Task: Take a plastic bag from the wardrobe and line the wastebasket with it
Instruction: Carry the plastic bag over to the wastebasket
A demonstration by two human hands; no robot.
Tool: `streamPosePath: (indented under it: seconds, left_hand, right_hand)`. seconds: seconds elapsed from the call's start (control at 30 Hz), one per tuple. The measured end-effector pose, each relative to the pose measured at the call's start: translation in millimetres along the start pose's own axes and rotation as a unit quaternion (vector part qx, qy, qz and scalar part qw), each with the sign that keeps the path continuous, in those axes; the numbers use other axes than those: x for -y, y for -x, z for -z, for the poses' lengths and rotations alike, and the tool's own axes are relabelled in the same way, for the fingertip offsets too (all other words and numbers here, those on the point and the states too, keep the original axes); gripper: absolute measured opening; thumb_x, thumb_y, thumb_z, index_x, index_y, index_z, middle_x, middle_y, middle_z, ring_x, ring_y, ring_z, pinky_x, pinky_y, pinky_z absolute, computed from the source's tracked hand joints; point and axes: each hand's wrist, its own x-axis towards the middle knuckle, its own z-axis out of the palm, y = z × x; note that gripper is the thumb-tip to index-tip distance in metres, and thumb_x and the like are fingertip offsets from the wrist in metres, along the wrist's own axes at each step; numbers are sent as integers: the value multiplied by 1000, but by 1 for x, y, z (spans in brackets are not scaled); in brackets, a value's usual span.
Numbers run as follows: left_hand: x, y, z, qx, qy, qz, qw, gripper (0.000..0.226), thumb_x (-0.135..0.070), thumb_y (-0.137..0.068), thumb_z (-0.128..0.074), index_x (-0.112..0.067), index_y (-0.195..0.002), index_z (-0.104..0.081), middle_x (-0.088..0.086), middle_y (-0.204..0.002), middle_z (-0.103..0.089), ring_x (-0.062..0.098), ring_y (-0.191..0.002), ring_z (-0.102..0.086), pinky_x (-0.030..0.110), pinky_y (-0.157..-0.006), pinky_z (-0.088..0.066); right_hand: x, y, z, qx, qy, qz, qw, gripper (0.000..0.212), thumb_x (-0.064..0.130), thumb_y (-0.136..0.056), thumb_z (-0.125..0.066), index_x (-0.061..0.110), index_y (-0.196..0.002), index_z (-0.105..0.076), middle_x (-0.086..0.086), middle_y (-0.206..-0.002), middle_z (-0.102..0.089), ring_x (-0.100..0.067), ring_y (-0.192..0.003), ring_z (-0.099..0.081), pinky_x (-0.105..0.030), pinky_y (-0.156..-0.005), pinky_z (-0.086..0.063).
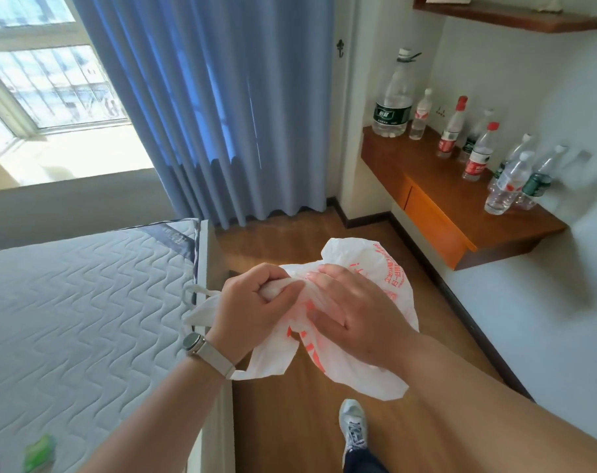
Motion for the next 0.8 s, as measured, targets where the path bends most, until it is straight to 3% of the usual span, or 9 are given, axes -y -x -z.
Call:
streamPosePath:
  seconds: [0.2, 0.4, 0.6, 0.8]
  left_hand:
    - [14, -96, -33, -29, -45, 32, 998, 16, -27, -79, -77, -36, -77, -64, -22, -73, -65, -1, -74, -63, 6, -60, -45]
    - [22, -187, -63, -56, -79, 41, 994, 13, -28, -79, -76, -34, -79, -65, -22, -72, -64, -2, -75, -61, 6, -61, -45]
    - [40, -245, -65, -90, -89, 59, 990, 27, -22, -78, -79, -42, -73, -60, -30, -75, -64, -4, -71, -61, 5, -60, -42]
    - [82, -298, -56, -106, -91, 71, 988, 17, -23, -79, -78, -33, -76, -64, -28, -80, -65, -4, -71, -61, 4, -59, -42]
  right_hand:
    - [-62, -100, 14, 14, -26, 26, 999, 50, 65, -95, -34, 40, -138, -38, 15, -146, -42, -9, -129, -42, -28, -105, -30]
    - [-123, -193, 38, 26, -35, 71, 997, 49, 63, -95, -37, 38, -138, -38, 13, -146, -43, -10, -130, -42, -33, -106, -31]
    - [-146, -263, 42, 45, -47, 113, 991, 48, 58, -96, -38, 35, -138, -39, 10, -148, -40, -13, -132, -38, -33, -104, -29]
    - [-157, -336, 24, 72, -57, 122, 988, 53, 62, -94, -33, 37, -140, -37, 11, -149, -39, -15, -134, -38, -39, -107, -32]
